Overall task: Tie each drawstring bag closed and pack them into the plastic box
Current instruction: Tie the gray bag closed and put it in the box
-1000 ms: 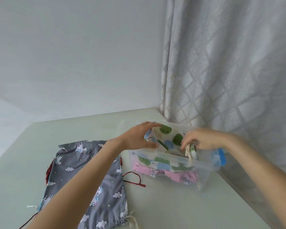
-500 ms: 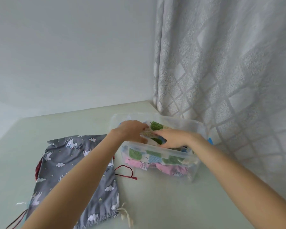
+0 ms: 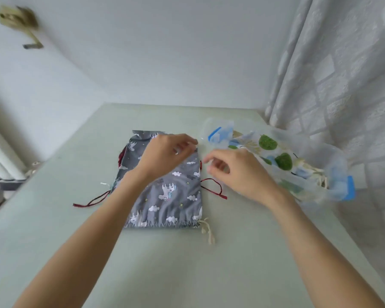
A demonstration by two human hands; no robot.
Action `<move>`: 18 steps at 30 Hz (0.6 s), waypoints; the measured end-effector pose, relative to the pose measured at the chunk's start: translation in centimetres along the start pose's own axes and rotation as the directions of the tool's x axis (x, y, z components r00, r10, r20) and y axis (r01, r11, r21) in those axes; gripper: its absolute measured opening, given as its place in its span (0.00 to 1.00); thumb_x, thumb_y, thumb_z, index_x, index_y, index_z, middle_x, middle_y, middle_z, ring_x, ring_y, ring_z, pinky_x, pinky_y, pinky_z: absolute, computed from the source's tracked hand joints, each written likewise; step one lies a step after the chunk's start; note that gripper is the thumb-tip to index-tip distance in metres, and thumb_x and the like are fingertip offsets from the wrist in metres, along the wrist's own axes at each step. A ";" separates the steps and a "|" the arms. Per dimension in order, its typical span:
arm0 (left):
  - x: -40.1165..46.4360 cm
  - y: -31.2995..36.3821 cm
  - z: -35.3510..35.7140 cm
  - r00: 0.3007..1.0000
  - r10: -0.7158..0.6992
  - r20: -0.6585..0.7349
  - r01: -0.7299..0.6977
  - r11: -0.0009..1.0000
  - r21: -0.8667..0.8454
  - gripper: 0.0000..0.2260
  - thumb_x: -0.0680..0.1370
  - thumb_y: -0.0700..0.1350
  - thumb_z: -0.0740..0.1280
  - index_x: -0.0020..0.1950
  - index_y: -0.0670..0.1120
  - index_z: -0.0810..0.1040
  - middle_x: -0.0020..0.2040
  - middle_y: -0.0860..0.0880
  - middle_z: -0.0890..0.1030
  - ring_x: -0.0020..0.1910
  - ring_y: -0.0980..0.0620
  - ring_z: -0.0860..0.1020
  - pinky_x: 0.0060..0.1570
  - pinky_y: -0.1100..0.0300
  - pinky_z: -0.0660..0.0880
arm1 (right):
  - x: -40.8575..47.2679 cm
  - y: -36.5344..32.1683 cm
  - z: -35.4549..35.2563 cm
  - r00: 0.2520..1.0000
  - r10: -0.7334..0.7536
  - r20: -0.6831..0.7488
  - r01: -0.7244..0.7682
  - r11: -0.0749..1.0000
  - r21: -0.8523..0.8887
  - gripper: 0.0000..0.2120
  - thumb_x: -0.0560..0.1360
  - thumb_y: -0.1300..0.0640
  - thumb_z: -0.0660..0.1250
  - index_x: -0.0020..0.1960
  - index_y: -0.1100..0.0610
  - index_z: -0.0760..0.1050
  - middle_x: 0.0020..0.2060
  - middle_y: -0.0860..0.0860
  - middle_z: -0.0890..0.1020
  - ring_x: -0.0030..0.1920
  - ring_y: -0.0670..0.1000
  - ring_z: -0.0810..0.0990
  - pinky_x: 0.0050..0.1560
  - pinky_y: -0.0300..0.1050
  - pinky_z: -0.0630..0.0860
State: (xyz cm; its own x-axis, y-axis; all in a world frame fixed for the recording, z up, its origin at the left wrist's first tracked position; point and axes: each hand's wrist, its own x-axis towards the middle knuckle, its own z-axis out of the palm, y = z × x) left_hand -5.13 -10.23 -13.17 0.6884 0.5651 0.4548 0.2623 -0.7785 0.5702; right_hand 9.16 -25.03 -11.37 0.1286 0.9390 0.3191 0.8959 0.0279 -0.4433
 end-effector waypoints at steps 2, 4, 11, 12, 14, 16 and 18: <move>-3.3 -2.0 -0.8 0.996 -0.073 0.047 0.071 0.997 0.043 0.11 0.73 0.55 0.66 0.51 0.52 0.82 0.38 0.59 0.82 0.38 0.62 0.79 0.44 0.57 0.78 | -0.9 -0.5 3.3 0.975 0.053 0.215 -0.055 0.998 0.003 0.06 0.71 0.48 0.71 0.44 0.48 0.75 0.35 0.44 0.79 0.35 0.43 0.76 0.44 0.48 0.76; -5.9 -3.4 -0.7 0.990 -0.118 0.083 0.109 0.988 0.109 0.09 0.72 0.53 0.71 0.51 0.53 0.82 0.39 0.60 0.81 0.38 0.62 0.78 0.43 0.57 0.77 | -2.3 0.2 5.9 0.934 0.133 0.331 -0.124 0.991 -0.048 0.14 0.68 0.43 0.72 0.45 0.47 0.71 0.39 0.44 0.78 0.39 0.44 0.76 0.44 0.45 0.74; -13.0 -6.7 -2.5 0.969 -0.166 0.182 0.125 0.968 0.215 0.16 0.67 0.56 0.75 0.52 0.56 0.79 0.43 0.62 0.73 0.40 0.61 0.72 0.39 0.68 0.68 | -5.1 0.7 10.3 0.947 0.263 0.186 -0.276 0.960 0.044 0.14 0.65 0.51 0.76 0.43 0.45 0.72 0.32 0.44 0.76 0.36 0.50 0.77 0.41 0.46 0.72; -13.8 -7.0 -2.8 0.965 -0.178 0.194 0.133 0.966 0.223 0.17 0.66 0.57 0.75 0.52 0.56 0.79 0.44 0.61 0.73 0.41 0.60 0.72 0.39 0.70 0.67 | -5.3 0.6 10.4 0.954 0.269 0.135 -0.282 0.956 0.086 0.13 0.65 0.51 0.76 0.42 0.45 0.73 0.30 0.44 0.76 0.34 0.48 0.77 0.40 0.45 0.73; -15.3 -7.8 -3.4 0.961 -0.191 0.201 0.141 0.961 0.238 0.19 0.66 0.56 0.76 0.54 0.55 0.78 0.46 0.58 0.73 0.41 0.59 0.73 0.41 0.66 0.70 | -5.7 0.2 10.2 0.962 0.261 0.085 -0.273 0.944 0.186 0.11 0.66 0.54 0.77 0.42 0.46 0.75 0.31 0.45 0.76 0.30 0.42 0.74 0.37 0.37 0.71; -16.7 -8.6 -3.9 0.962 -0.205 0.178 0.158 0.956 0.247 0.18 0.67 0.50 0.77 0.54 0.53 0.78 0.45 0.57 0.72 0.41 0.58 0.73 0.43 0.61 0.73 | -6.1 0.0 10.0 0.970 0.215 0.116 -0.241 0.924 0.298 0.12 0.68 0.60 0.75 0.44 0.46 0.76 0.34 0.50 0.79 0.28 0.41 0.73 0.35 0.32 0.70; -17.9 -9.7 -4.2 0.969 -0.223 0.106 0.194 0.953 0.232 0.15 0.68 0.43 0.76 0.53 0.49 0.79 0.46 0.55 0.72 0.44 0.53 0.75 0.46 0.58 0.74 | -6.5 0.2 10.0 0.975 0.189 0.120 -0.220 0.911 0.349 0.15 0.70 0.62 0.73 0.46 0.43 0.77 0.39 0.52 0.82 0.31 0.40 0.75 0.38 0.32 0.72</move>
State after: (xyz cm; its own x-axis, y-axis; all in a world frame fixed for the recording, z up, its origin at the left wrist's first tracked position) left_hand -22.86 -11.65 -23.97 0.6800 0.6924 0.2410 0.5408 -0.6957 0.4727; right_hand 4.31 -27.70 -21.88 0.2434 0.9617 0.1263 0.6397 -0.0612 -0.7662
